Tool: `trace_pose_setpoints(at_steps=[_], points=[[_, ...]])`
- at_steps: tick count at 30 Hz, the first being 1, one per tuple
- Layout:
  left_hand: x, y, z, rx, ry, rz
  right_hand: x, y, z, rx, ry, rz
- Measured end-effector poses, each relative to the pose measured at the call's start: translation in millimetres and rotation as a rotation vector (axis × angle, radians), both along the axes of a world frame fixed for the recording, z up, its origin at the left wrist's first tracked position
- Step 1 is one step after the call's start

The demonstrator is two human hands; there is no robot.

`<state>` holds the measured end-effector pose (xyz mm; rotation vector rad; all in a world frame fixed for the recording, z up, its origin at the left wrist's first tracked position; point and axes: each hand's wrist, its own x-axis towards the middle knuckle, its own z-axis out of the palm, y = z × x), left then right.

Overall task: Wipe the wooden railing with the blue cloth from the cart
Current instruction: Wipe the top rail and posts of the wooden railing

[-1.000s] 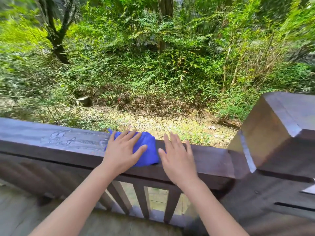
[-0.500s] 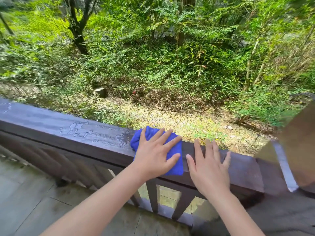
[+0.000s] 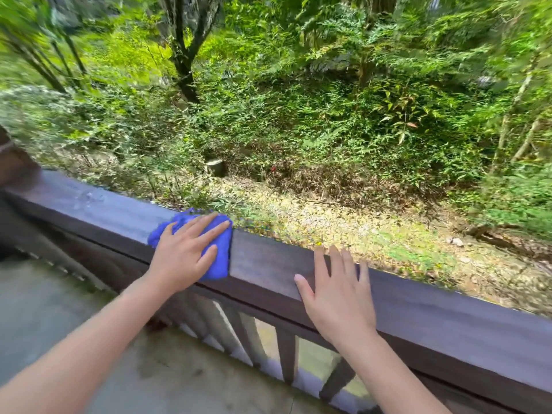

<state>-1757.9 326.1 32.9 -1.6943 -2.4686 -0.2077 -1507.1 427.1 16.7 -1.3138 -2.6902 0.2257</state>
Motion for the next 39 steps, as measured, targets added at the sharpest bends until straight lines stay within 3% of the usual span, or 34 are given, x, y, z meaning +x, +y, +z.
trace_pose_setpoints(at_steps=[3, 6, 11, 15, 17, 26, 33, 35, 39], points=[[-35.4, 0.7, -1.8, -0.003, -0.083, 0.26, -24.0, -8.4, 1.4, 0.007, -0.006, -0.028], [-14.9, 20.9, -8.5, -0.032, -0.121, 0.416, -40.9, -14.7, 3.1, 0.021, -0.016, -0.089], [17.6, 19.9, -18.2, -0.044, -0.054, 0.037, -68.6, -23.6, 4.0, 0.065, -0.041, -0.112], [-28.0, -7.4, -10.1, -0.046, 0.035, -0.347, -92.4, -31.2, 5.3, 0.104, -0.046, -0.119], [-60.8, -21.1, -8.2, -0.035, 0.115, -0.437, -109.9, -36.6, 4.0, 0.086, -0.073, -0.11], [-218.0, -68.2, -6.2, 0.02, 0.049, -0.239, -201.4, -60.8, 2.7, 0.068, -0.081, -0.027], [-228.9, -40.6, -14.8, 0.057, -0.066, 0.336, -250.9, -70.4, 3.2, 0.071, -0.087, 0.02], [-216.7, -33.2, -21.5, 0.014, -0.053, 0.286, -262.9, -73.0, 2.6, 0.061, -0.081, 0.035], [-224.4, -45.2, -19.0, 0.027, 0.076, -0.108, -287.7, -76.9, 3.4, 0.085, -0.1, 0.055]])
